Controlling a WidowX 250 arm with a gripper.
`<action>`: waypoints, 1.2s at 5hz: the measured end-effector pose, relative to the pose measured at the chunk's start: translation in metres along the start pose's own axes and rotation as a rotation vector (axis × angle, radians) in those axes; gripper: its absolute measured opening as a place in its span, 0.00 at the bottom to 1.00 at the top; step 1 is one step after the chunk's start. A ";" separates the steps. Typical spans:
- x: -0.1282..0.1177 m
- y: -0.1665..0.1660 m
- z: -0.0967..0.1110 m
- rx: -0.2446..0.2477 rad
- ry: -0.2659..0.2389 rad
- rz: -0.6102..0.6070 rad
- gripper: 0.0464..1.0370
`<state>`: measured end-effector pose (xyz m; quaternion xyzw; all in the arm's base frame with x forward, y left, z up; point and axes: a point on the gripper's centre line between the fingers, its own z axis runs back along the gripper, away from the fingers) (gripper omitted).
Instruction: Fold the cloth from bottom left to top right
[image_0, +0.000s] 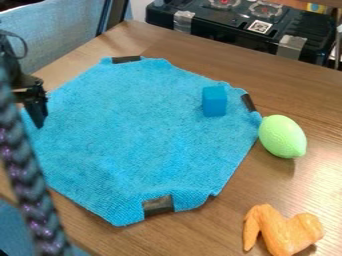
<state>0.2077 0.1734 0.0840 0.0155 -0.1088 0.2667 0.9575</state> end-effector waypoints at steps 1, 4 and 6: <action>-0.005 0.008 0.000 0.010 -0.013 -0.001 0.96; -0.009 0.004 -0.011 0.058 -0.060 0.057 0.80; -0.010 -0.002 -0.012 0.046 -0.051 0.083 0.24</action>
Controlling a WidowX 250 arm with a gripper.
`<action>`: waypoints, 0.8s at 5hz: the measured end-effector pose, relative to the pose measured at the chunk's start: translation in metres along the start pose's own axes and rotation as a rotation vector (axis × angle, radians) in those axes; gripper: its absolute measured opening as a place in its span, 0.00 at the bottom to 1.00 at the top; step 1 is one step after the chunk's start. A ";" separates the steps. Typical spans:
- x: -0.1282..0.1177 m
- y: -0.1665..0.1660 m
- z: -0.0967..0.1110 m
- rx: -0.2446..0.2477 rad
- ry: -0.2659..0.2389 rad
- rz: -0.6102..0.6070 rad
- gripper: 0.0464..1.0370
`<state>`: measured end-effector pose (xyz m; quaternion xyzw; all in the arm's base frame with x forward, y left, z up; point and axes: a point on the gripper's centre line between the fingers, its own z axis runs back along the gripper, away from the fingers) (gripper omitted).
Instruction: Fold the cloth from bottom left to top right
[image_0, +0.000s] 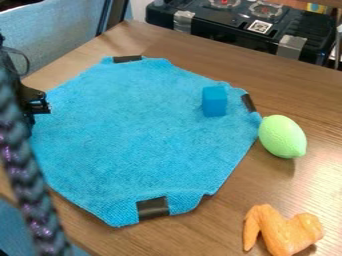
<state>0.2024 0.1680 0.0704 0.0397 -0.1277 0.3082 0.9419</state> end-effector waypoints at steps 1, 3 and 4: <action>0.000 -0.012 0.015 -0.048 0.048 0.025 0.07; 0.022 -0.065 0.061 -0.139 0.108 0.162 0.01; 0.030 -0.095 0.076 -0.174 0.122 0.203 0.01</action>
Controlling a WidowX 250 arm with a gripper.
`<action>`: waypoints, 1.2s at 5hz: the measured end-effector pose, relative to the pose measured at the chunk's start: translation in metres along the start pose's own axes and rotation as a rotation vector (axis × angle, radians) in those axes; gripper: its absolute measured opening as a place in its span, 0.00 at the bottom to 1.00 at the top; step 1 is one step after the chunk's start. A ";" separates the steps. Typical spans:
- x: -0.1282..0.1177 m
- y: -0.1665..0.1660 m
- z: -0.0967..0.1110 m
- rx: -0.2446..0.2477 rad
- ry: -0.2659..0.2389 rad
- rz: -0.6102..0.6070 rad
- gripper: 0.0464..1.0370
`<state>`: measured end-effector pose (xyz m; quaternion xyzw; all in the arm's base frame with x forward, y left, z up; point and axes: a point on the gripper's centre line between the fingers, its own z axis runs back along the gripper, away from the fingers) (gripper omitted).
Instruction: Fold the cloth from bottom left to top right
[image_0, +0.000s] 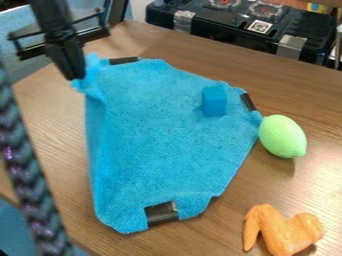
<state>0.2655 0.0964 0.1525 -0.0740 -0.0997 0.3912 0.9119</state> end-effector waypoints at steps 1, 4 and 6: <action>-0.008 -0.036 -0.005 -0.014 0.017 0.021 0.01; -0.014 -0.116 -0.015 -0.023 0.029 0.090 0.01; -0.014 -0.146 -0.029 -0.007 0.022 0.114 0.01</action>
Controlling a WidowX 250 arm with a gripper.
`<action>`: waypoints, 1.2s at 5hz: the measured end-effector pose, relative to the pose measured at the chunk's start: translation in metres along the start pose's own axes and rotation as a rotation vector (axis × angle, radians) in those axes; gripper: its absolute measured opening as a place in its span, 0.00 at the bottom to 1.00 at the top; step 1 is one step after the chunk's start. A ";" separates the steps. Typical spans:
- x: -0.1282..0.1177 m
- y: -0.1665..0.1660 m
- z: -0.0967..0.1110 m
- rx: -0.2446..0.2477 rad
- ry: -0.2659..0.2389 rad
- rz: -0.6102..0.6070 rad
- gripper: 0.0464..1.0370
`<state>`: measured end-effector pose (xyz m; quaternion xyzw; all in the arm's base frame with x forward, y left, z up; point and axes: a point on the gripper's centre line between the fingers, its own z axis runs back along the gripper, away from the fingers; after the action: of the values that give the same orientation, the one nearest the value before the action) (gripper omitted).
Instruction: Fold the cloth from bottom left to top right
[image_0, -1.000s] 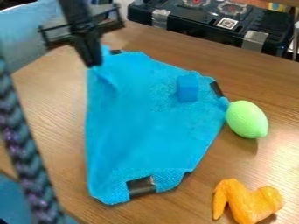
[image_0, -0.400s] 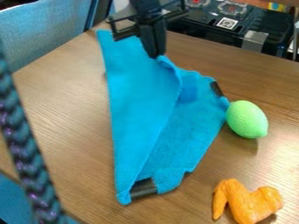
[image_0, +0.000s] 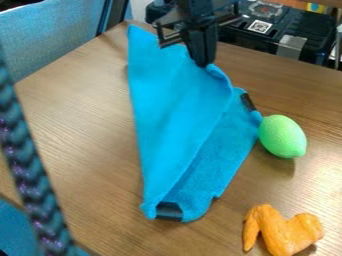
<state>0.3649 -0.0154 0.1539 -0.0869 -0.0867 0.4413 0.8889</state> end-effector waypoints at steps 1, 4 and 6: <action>-0.006 -0.013 -0.009 0.008 -0.011 -0.005 0.01; -0.025 -0.034 -0.035 0.028 -0.051 -0.031 0.41; -0.030 -0.039 -0.035 0.017 -0.049 -0.038 0.95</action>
<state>0.3849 -0.0656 0.1262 -0.0668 -0.1065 0.4269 0.8955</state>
